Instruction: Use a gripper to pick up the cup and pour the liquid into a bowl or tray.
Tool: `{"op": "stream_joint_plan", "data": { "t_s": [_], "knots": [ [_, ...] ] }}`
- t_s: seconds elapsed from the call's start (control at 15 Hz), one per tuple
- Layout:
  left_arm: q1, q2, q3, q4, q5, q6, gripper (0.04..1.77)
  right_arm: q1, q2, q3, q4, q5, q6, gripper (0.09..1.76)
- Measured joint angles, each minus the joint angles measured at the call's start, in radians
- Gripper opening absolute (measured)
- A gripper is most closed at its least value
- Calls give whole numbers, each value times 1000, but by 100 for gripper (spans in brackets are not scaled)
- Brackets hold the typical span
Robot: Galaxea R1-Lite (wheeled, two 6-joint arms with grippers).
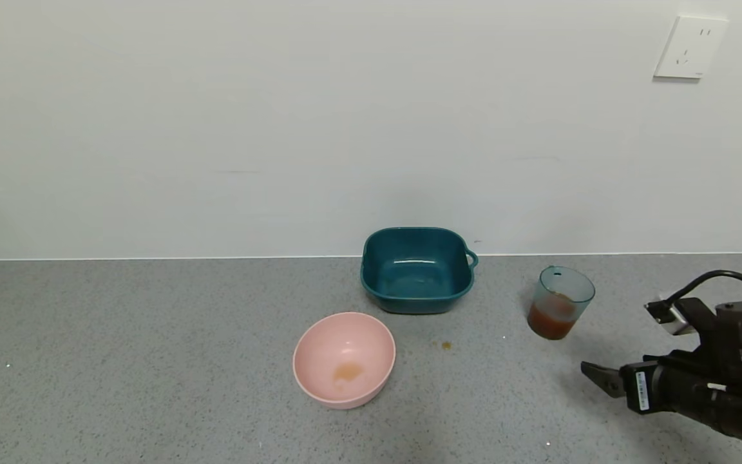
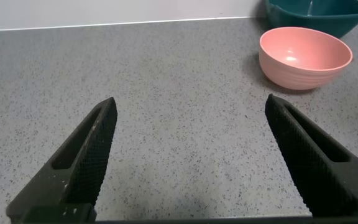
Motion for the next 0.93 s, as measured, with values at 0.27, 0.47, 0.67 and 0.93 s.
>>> {"op": "stream_joint_plan", "data": {
  "t_s": [0.27, 0.47, 0.67, 0.93],
  "knots": [
    [0, 0, 0, 0, 0, 0, 172, 29, 156, -3, -225, -7, 13, 171],
    [0, 0, 0, 0, 0, 0, 172, 26, 224, -15, -280, -21, 14, 171],
    [0, 0, 0, 0, 0, 0, 172, 13, 260, -46, -314, -22, 14, 171],
    [0, 0, 0, 0, 0, 0, 172, 7, 282, -97, -326, -21, 14, 171]
  ]
}}
